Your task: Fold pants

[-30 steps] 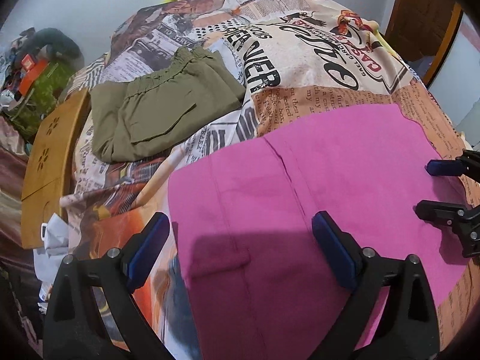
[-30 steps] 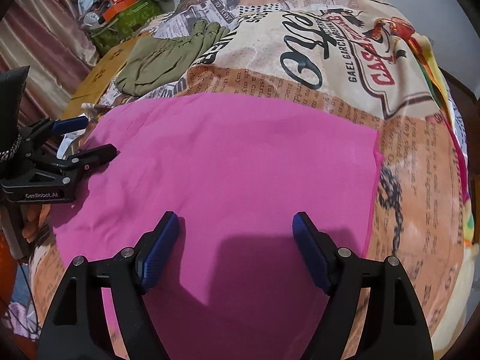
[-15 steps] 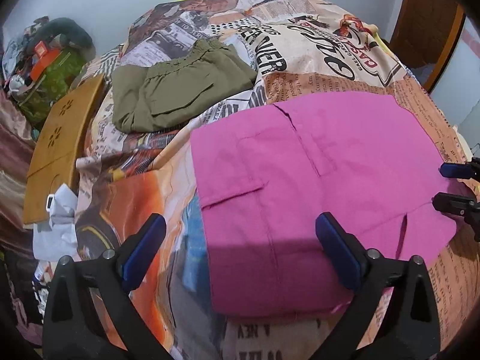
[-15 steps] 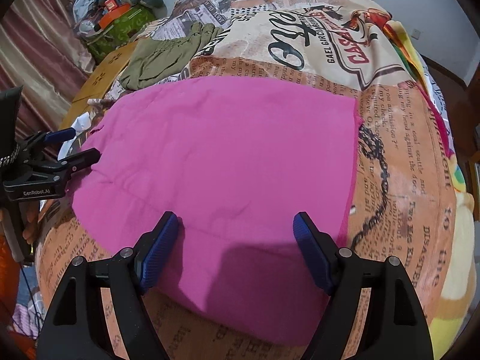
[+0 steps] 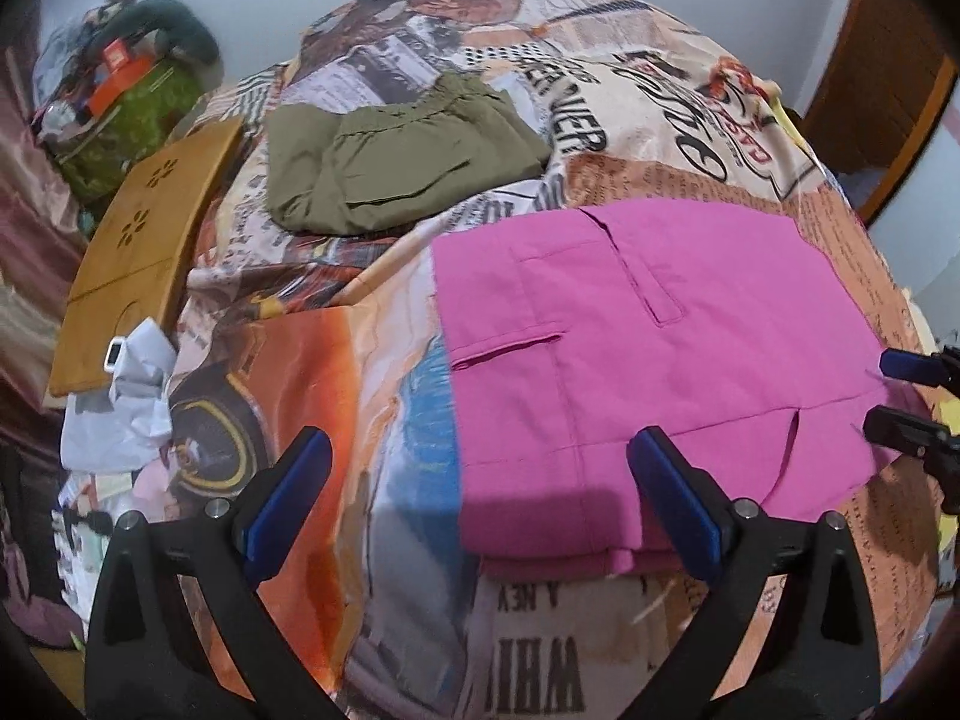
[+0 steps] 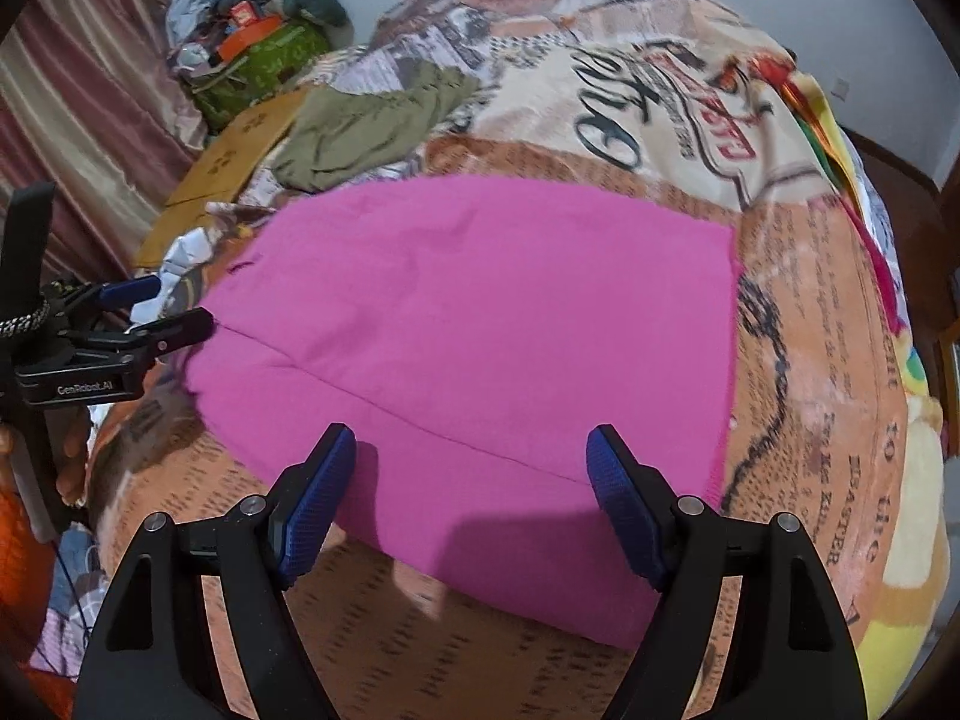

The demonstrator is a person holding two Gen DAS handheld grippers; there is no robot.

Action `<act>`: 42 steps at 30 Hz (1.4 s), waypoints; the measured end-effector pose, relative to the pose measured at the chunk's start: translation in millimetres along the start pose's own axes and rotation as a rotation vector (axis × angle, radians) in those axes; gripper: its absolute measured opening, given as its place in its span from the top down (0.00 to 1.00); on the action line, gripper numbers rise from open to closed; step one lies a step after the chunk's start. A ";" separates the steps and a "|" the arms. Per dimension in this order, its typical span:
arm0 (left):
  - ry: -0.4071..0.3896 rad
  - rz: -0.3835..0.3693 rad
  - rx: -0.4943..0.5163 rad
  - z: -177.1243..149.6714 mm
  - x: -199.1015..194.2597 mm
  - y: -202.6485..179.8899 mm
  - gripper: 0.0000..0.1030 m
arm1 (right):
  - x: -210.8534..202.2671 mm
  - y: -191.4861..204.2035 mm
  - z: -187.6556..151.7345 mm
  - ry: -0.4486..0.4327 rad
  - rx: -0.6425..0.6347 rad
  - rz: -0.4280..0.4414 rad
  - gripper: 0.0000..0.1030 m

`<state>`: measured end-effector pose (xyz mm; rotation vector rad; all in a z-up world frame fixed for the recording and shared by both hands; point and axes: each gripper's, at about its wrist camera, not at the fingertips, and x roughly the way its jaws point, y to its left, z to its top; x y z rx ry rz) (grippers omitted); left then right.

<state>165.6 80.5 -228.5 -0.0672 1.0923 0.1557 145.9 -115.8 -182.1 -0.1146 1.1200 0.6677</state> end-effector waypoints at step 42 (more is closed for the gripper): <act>0.094 -0.337 -0.256 2.6 26.7 -4.9 0.57 | 31.1 29.6 -0.3 0.011 -0.056 0.059 0.20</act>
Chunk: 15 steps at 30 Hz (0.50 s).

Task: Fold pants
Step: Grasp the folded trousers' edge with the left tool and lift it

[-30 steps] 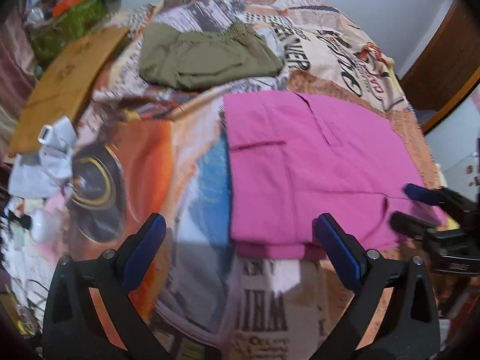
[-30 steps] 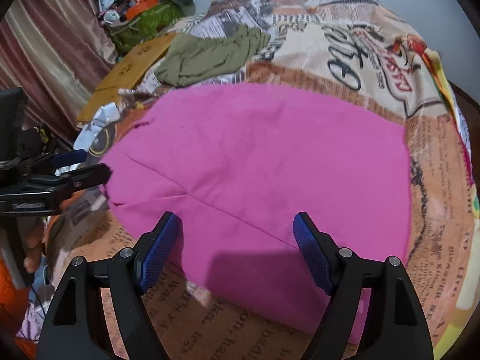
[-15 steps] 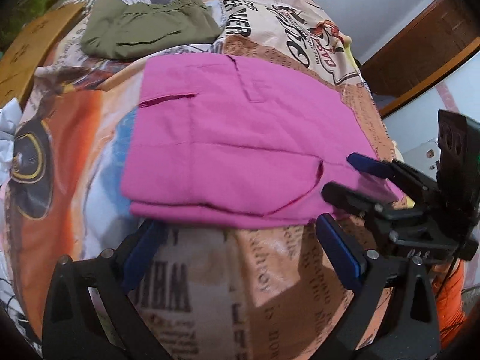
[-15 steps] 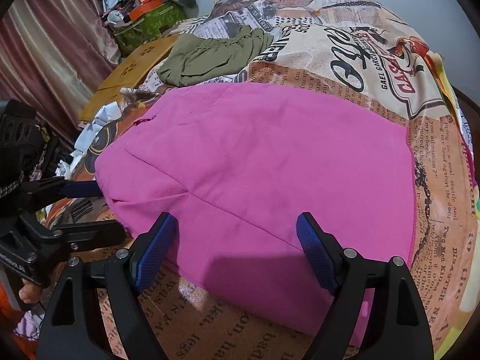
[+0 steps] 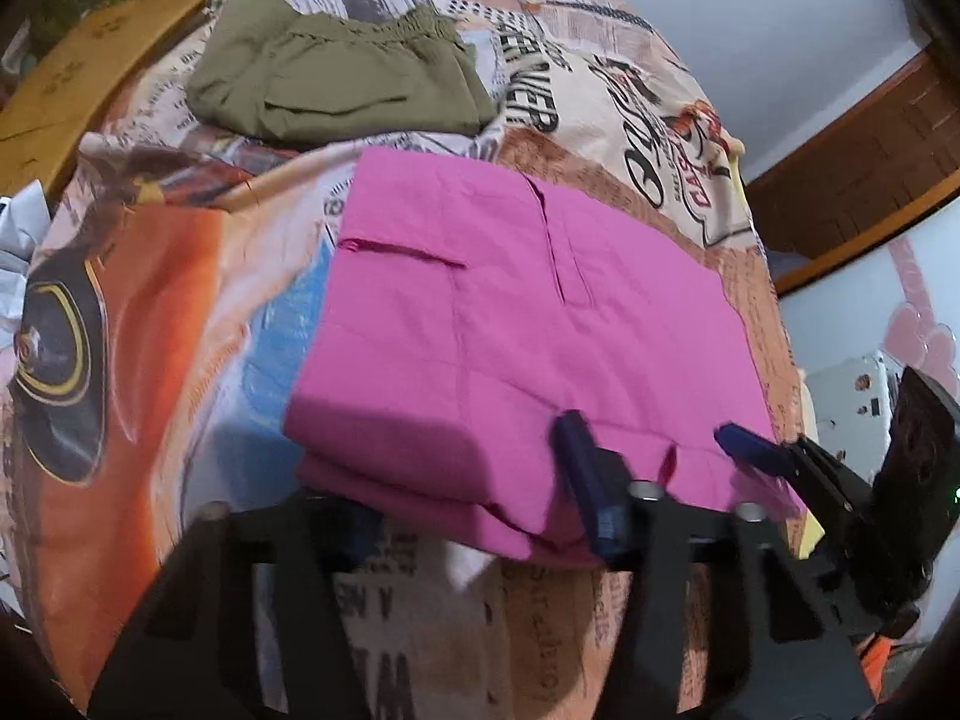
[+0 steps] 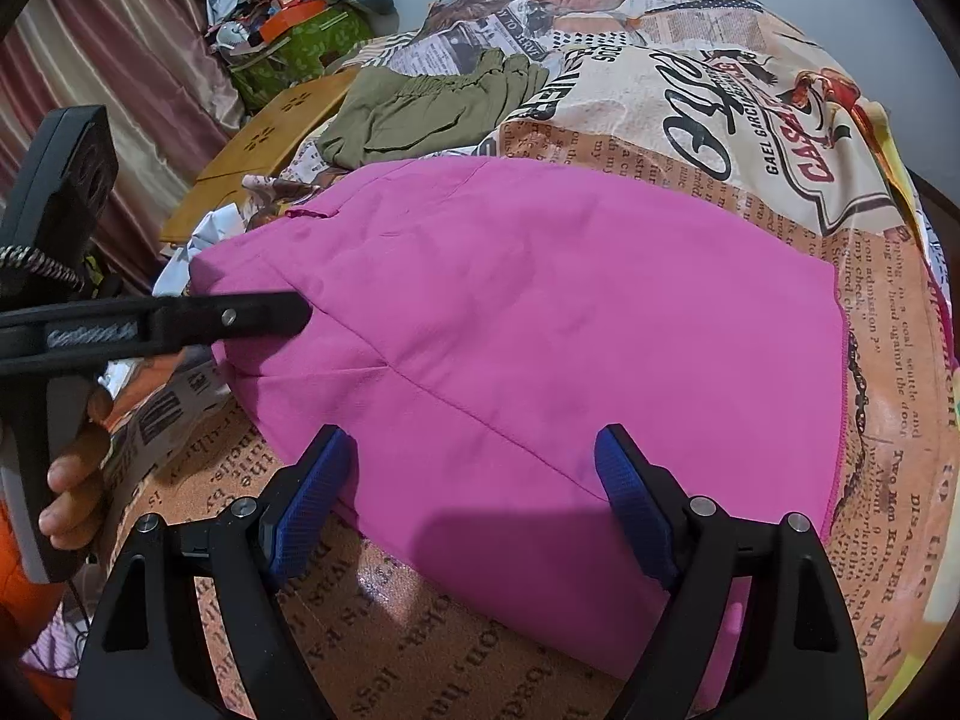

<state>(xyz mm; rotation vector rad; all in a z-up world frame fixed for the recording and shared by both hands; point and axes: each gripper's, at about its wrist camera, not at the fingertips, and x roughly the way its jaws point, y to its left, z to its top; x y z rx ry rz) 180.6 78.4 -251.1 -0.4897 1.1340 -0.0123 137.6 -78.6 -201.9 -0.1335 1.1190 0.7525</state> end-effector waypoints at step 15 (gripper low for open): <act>-0.224 0.272 0.249 -27.0 -39.3 -33.3 0.76 | -16.1 -18.2 -10.9 -0.017 0.070 0.015 0.21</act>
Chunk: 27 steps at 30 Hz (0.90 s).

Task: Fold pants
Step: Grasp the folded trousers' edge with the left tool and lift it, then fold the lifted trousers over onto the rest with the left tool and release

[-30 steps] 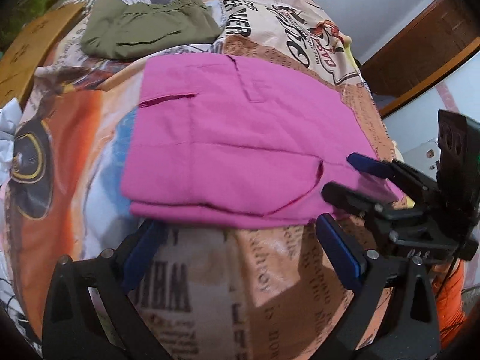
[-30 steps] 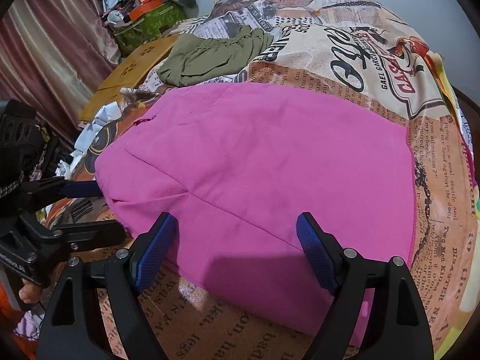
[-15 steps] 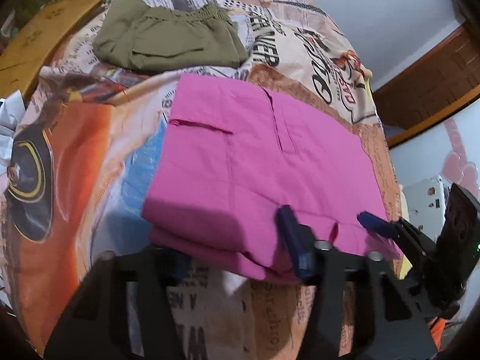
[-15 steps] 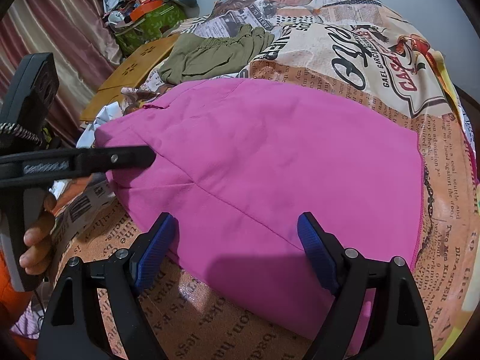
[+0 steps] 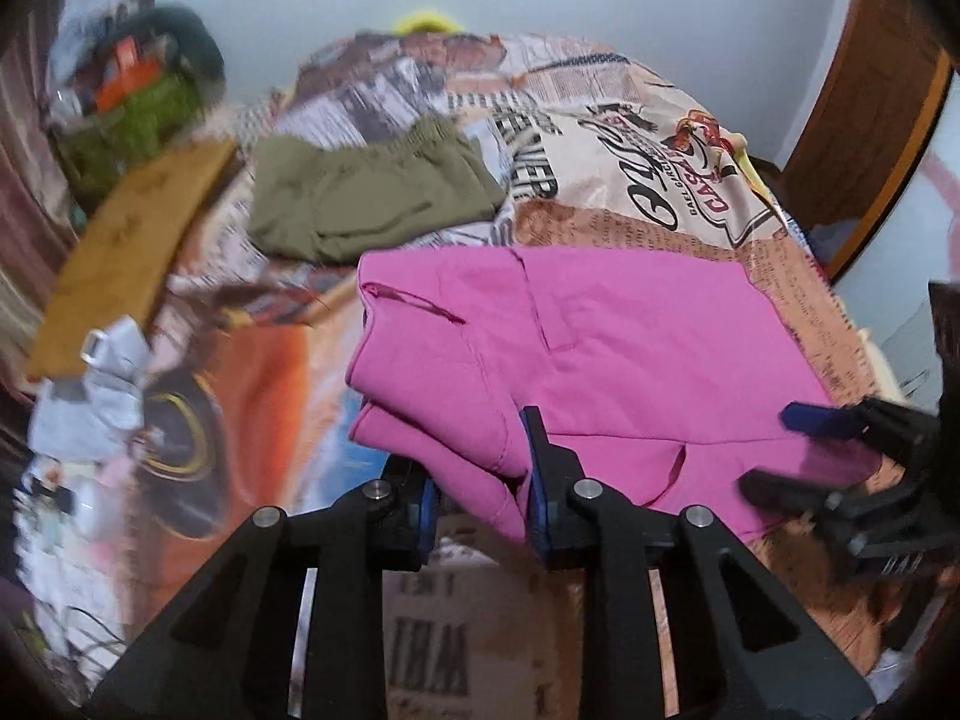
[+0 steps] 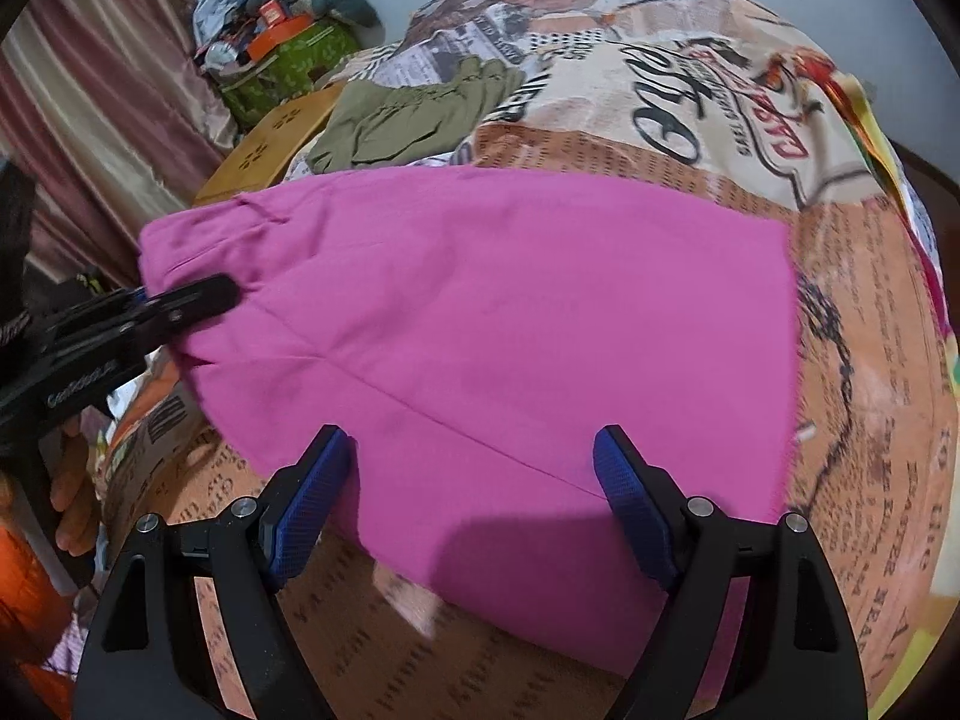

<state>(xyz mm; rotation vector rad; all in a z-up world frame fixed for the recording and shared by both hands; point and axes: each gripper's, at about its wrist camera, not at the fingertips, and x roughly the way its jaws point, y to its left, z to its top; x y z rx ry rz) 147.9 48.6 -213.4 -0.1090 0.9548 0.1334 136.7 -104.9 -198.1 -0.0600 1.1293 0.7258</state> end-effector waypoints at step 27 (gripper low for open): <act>-0.223 -0.086 0.255 37.5 -63.8 -89.6 0.81 | -30.2 -45.2 -38.5 -0.053 0.138 -0.085 0.19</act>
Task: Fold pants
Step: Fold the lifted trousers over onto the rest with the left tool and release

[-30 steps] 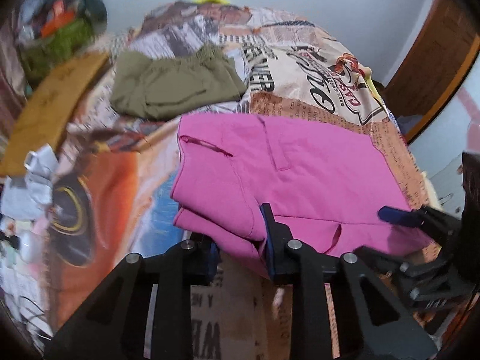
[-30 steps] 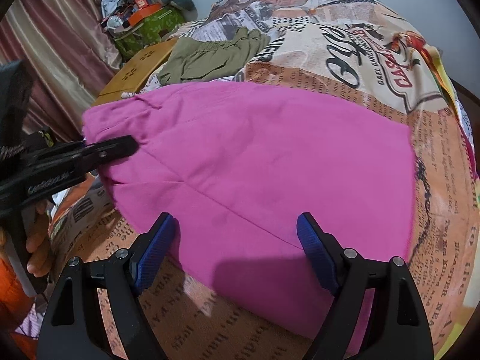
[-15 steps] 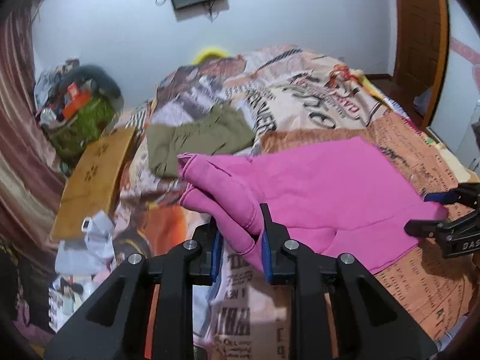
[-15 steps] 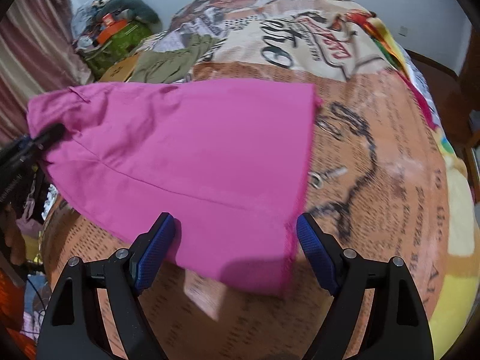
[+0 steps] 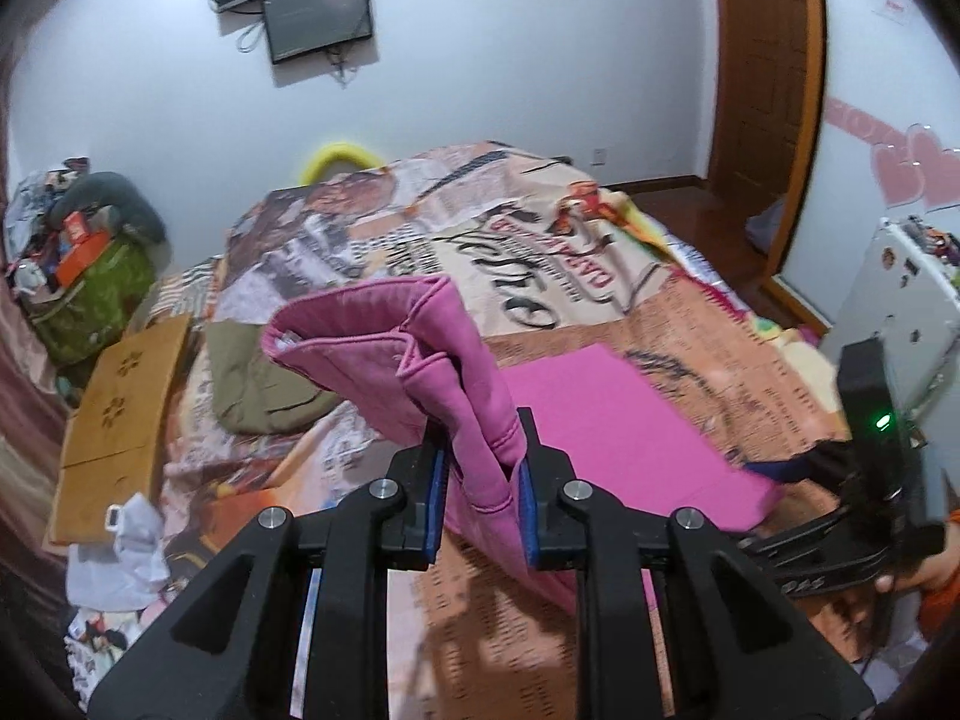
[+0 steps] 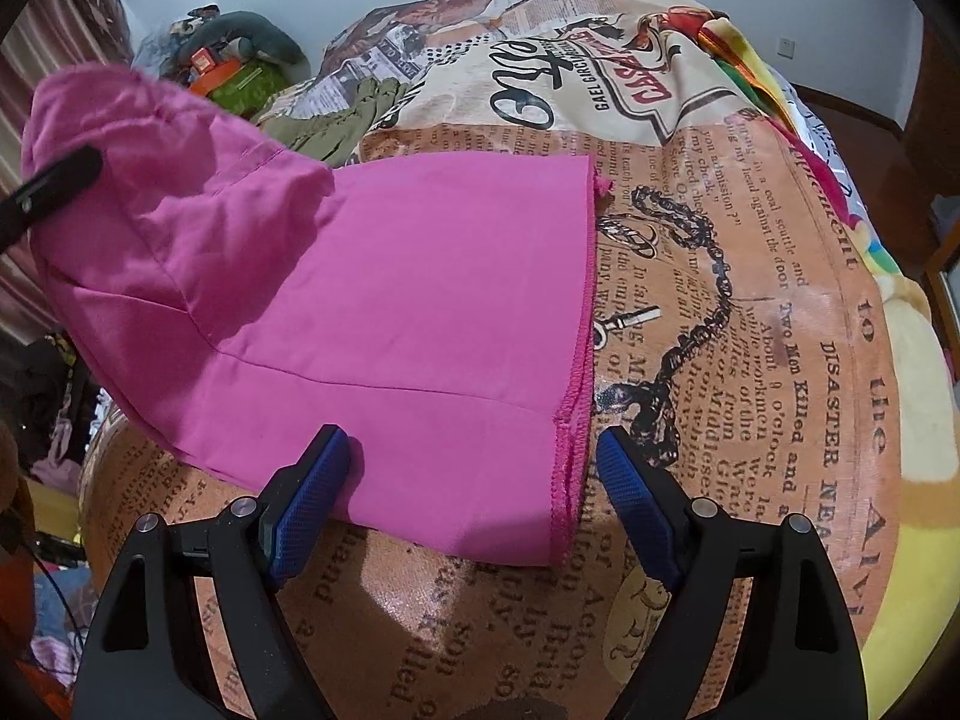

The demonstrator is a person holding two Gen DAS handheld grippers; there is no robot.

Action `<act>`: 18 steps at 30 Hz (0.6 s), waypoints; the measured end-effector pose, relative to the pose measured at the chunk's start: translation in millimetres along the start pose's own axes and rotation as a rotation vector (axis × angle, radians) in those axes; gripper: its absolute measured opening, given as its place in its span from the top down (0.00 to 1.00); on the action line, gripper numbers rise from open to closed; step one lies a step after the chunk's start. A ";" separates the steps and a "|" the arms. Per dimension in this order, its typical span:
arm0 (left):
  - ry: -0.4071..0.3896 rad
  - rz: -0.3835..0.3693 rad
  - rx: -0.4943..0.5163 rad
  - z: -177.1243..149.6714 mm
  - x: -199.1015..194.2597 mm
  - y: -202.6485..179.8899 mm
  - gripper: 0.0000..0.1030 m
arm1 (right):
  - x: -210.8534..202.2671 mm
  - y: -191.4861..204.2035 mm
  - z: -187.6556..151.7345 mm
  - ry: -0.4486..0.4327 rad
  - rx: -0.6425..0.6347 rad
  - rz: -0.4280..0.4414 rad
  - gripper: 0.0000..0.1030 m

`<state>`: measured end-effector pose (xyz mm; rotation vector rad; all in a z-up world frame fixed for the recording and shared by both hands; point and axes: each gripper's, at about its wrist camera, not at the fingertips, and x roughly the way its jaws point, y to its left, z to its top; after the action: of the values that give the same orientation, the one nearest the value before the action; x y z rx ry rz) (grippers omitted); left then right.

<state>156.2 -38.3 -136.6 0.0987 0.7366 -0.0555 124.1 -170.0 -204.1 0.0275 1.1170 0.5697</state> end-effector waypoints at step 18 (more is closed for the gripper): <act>0.175 -0.371 -0.021 19.2 42.2 -51.7 0.85 | 1.2 -3.2 -0.8 -0.011 0.018 0.026 0.19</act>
<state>195.8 -92.5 -154.5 -0.0547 0.9234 -0.3970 125.1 -172.4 -206.4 0.0609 1.1122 0.5819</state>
